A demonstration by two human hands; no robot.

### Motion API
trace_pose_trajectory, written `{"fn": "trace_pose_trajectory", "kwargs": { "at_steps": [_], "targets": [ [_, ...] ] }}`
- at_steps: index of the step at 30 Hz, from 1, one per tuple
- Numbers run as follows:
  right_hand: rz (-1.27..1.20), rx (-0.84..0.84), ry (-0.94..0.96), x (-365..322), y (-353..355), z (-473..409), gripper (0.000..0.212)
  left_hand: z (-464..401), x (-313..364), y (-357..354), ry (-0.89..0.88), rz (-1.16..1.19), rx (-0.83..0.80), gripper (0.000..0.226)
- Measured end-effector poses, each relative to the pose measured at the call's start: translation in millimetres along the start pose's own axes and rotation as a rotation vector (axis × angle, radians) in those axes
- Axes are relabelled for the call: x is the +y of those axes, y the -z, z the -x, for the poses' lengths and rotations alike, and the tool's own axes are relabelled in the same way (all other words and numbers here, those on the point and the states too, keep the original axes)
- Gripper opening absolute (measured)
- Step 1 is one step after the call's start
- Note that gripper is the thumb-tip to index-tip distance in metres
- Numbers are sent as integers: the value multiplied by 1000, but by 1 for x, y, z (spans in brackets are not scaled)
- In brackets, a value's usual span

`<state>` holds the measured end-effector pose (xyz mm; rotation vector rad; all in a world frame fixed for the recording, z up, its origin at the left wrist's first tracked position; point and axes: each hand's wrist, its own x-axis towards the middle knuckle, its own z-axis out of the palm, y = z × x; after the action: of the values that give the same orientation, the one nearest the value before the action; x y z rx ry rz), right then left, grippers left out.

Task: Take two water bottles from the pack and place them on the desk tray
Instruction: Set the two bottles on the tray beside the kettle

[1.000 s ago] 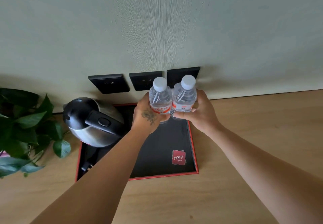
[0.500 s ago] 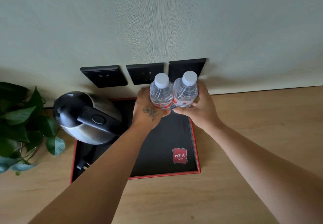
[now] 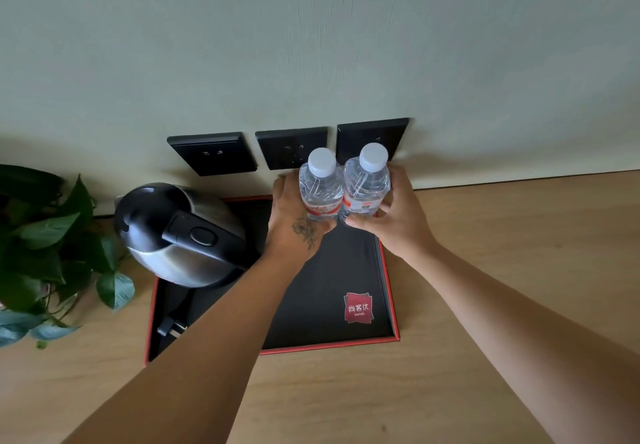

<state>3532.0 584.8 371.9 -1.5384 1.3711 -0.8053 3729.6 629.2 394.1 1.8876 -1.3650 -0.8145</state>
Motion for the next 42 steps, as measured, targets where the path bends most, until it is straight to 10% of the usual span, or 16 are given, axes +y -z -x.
{"fn": "trace_pose_trajectory", "kwargs": {
  "at_steps": [10,15,22,42],
  "targets": [
    [325,274,212,-80,26,36,54,49,66,39,-73,96,153,85],
    [653,157,313,-134,40,29,42,35,92,85,-355,-49,125,35],
    [947,-6,323,-165,44,15,38,5,101,96,-271,-184,-29,14],
    [901,-194,552,-162,61,13,18,-5,94,97,-136,-122,-29,11]
  ]
}}
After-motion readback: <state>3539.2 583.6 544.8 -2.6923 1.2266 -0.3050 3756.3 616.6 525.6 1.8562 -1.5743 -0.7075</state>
